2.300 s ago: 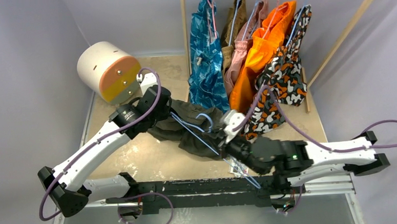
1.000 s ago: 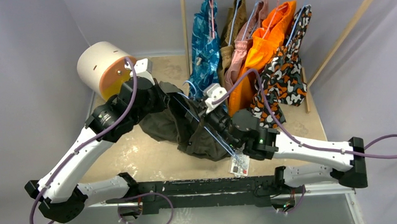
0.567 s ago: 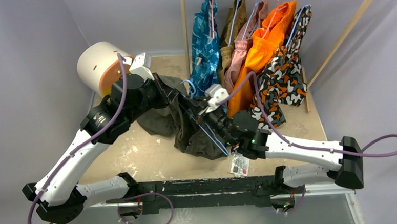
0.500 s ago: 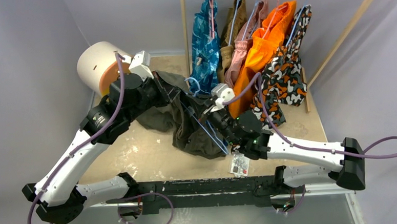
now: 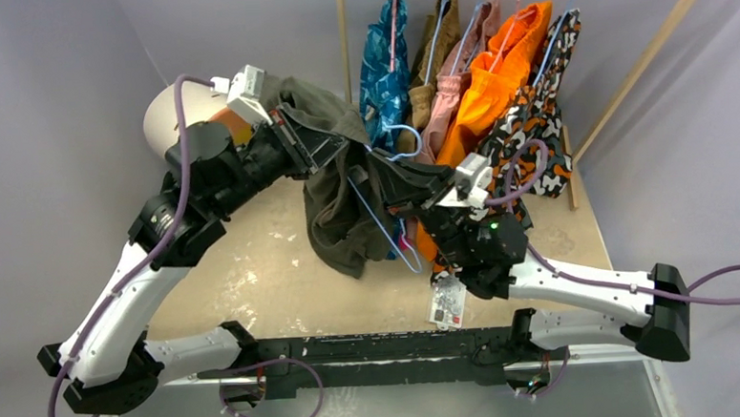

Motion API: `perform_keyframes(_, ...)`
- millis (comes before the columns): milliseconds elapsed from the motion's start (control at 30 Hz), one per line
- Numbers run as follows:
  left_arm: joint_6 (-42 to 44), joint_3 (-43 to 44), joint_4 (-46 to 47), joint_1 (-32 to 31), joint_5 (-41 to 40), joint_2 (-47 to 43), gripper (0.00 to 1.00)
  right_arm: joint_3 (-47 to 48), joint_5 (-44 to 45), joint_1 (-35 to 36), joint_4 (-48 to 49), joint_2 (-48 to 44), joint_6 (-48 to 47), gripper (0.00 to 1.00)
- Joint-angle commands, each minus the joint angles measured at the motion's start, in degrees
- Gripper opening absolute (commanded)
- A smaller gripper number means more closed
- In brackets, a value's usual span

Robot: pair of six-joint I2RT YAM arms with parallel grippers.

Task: Place the shorts on the hanger
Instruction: Hang the shorts on the hanger.

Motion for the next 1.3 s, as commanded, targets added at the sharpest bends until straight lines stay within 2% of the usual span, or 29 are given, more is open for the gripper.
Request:
perform_keyframes(0, -2.2, -8.9, 5.0, -0.2, 4.7, -4.0, 0.00, -2.9, -3.0, -0.4, 13.8, -4.6, 1.5, 0.00)
perform_keyframes(100, -3.2, -15.8, 8.3, -0.1, 9.2, -5.1, 0.00, -8.1, -1.3, -0.4, 15.5, -6.6, 3.4, 0.00)
perform_keyframes(167, -3.4, -16.6, 9.0, -0.2, 10.2, -4.9, 0.00, -9.6, 0.1, -0.4, 13.2, -7.3, 4.4, 0.00)
perform_keyframes(400, -4.7, -7.8, 11.1, -0.5, 12.3, 0.0, 0.00, -5.3, -1.9, -0.6, 8.9, -3.4, 4.0, 0.00)
perform_keyframes(533, -5.1, -4.8, 11.9, -4.4, 10.8, 2.8, 0.00, -0.5, -4.4, -0.6, 8.4, 0.0, 3.0, 0.00)
perform_keyframes(667, -3.8, -3.6, 10.9, -8.7, 8.2, 4.2, 0.00, 1.8, -4.5, -0.7, 8.8, 2.5, 2.5, 0.00)
perform_keyframes(833, -2.7, -7.0, 9.4, -9.0, 6.2, 2.0, 0.00, 0.4, -3.7, -1.0, 13.8, 2.6, 1.9, 0.00)
perform_keyframes(1067, -1.3, -12.1, 6.9, -9.0, 3.7, -1.6, 0.23, -0.8, -5.0, -1.7, 20.9, 1.8, 3.9, 0.00)
perform_keyframes(1267, -0.7, -12.5, 5.8, -9.0, 2.2, -3.1, 0.38, -1.3, -5.6, -1.8, 23.2, 1.5, 5.0, 0.00)
